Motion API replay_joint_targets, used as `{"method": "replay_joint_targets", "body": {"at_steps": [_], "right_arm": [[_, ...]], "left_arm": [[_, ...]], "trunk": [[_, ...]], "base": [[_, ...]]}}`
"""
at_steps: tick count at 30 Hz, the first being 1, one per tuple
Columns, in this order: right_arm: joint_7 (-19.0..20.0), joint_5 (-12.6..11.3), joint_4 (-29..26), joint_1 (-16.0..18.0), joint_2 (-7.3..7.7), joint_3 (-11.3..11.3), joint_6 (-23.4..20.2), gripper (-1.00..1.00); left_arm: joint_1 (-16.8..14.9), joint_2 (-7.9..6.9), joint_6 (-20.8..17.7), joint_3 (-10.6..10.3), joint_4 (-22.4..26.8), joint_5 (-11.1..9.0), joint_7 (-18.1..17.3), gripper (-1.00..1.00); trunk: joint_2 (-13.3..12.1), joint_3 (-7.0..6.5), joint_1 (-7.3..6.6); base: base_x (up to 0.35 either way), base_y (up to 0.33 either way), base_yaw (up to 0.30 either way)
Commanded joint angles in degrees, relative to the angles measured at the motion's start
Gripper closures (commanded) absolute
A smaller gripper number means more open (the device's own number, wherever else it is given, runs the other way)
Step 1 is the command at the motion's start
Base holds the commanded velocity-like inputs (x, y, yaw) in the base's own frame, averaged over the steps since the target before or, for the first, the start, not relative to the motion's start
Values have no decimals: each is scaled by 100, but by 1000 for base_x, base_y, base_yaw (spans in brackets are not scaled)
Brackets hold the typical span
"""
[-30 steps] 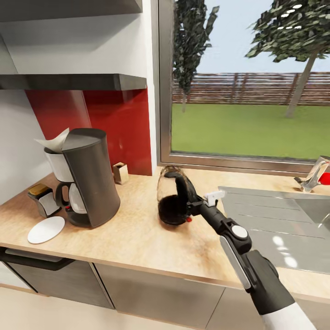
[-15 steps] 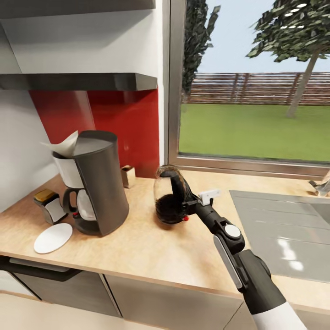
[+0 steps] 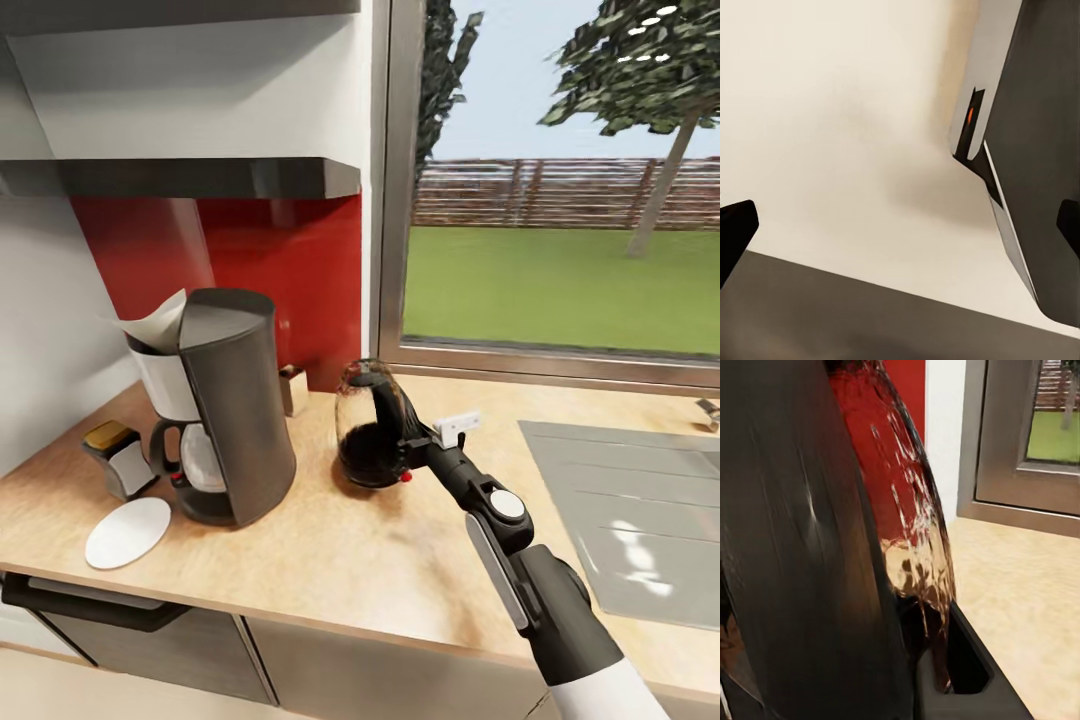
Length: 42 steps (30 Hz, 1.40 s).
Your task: Set up a coffee station on the kitchen countertop: keep the coffee maker on the countertop, move the bottle of coffee from the kitchen shelf to the counter next to the coffee maker, place a paper coffee filter on top of the coffee maker, put the saucer next to the coffee maker with the coffee cup on the saucer, and place the electric kettle next to the coffee maker.
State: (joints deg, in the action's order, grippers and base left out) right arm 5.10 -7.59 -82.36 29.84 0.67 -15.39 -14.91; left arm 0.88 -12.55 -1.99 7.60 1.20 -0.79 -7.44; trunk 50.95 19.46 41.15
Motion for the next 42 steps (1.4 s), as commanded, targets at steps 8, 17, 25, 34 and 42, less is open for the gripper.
{"method": "replay_joint_targets", "body": {"at_steps": [8,17,25,34,42], "right_arm": [[0,-70,166,5,-63,39,150,100],[0,-440,341,5,-67,42,185,100],[8,-594,671,5,-67,36,376,100],[8,-595,686,5,-67,36,445,-100],[8,-598,686,5,-64,36,449,-100]], "left_arm": [[2,7,-21,39,12,-9,-27,-100],[0,7,-21,39,11,-9,-21,-100],[4,5,-21,39,4,-9,-28,-100],[7,1,-21,39,3,-18,-29,-100],[8,1,-21,39,3,-10,-28,-100]], "trunk": [[5,5,1],[5,5,1],[5,5,1],[5,5,1],[5,5,1]], "base": [[101,158,0],[2,88,0],[0,1,0],[0,0,0],[-92,-19,0]]}}
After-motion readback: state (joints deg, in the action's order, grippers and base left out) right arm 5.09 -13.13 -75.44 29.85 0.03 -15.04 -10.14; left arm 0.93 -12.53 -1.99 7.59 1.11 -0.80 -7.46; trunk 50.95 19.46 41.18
